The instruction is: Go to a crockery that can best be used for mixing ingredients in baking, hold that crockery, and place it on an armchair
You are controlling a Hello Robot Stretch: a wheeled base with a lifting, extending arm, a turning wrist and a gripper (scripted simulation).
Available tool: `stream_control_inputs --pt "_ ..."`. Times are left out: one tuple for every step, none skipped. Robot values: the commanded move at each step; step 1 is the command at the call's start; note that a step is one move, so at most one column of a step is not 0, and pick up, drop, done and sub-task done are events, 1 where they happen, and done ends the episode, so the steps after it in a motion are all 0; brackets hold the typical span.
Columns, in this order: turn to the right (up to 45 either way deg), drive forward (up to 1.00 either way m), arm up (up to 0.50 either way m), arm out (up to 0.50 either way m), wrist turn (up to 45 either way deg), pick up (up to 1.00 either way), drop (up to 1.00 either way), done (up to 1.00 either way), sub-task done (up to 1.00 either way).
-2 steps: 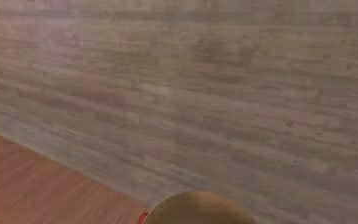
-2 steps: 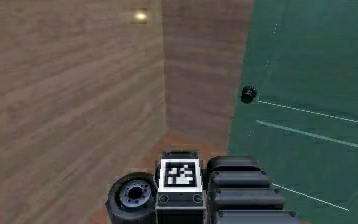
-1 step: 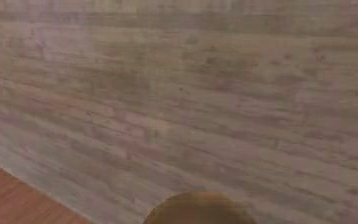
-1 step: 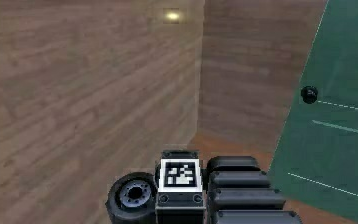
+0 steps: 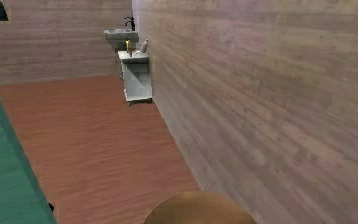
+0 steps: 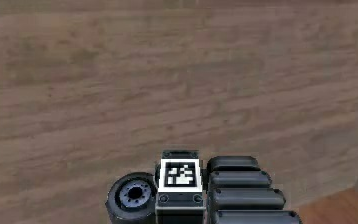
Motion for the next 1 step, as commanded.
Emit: stream_control_inputs --pt "-15.0 0.0 0.0 0.0 0.0 0.0 0.0 0.0 0.0"
